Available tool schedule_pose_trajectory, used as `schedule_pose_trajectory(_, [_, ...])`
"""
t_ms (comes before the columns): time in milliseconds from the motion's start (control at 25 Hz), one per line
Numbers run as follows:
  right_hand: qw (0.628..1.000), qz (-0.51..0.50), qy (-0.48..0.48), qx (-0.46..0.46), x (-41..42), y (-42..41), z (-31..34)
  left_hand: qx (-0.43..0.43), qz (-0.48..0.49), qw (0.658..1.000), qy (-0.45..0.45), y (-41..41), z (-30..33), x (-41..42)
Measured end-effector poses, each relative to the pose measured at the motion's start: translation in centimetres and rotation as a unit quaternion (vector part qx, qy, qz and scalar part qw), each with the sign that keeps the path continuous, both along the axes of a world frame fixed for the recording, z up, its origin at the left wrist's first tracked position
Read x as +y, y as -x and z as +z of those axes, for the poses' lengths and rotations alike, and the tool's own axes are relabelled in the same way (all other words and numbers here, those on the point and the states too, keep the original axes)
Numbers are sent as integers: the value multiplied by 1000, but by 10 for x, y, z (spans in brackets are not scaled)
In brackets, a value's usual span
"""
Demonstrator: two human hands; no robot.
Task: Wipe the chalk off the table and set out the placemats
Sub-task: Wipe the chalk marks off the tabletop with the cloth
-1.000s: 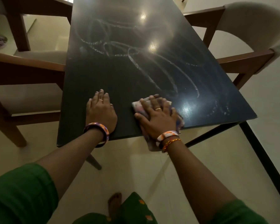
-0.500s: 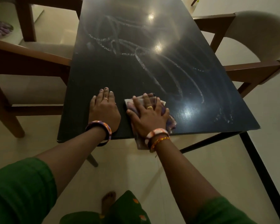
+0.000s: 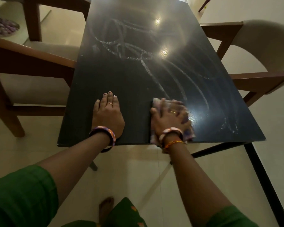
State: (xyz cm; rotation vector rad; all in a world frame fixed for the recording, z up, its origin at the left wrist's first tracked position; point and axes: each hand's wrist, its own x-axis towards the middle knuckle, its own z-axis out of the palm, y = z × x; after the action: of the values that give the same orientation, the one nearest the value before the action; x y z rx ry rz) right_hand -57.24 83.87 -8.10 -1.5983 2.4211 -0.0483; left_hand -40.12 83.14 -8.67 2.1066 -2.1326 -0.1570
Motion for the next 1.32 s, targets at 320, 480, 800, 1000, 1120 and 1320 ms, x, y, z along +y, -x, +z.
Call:
schedule_pose_trajectory(320, [999, -38, 17, -14, -27, 72, 4, -2, -2, 1000, -7, -1, 1, 1])
schedule_pose_trajectory(480, [986, -167, -20, 4, -1, 95, 12, -4, -3, 1000, -11, 0, 2, 2])
schedule_pose_trajectory(800, [987, 159, -7, -35, -49, -25, 1, 6, 4, 1000, -3, 0, 1, 2])
schedule_pose_trajectory(1000, [997, -78, -4, -23, -27, 105, 7, 2, 8, 1000, 2, 1, 2, 3])
schedule_pose_trajectory(1120, [988, -150, -23, -9, -15, 121, 12, 3, 13, 1000, -1, 2, 3, 3])
schedule_pose_trajectory(1320, [999, 45, -1, -15, -40, 8, 3, -2, 11, 1000, -3, 2, 6, 2])
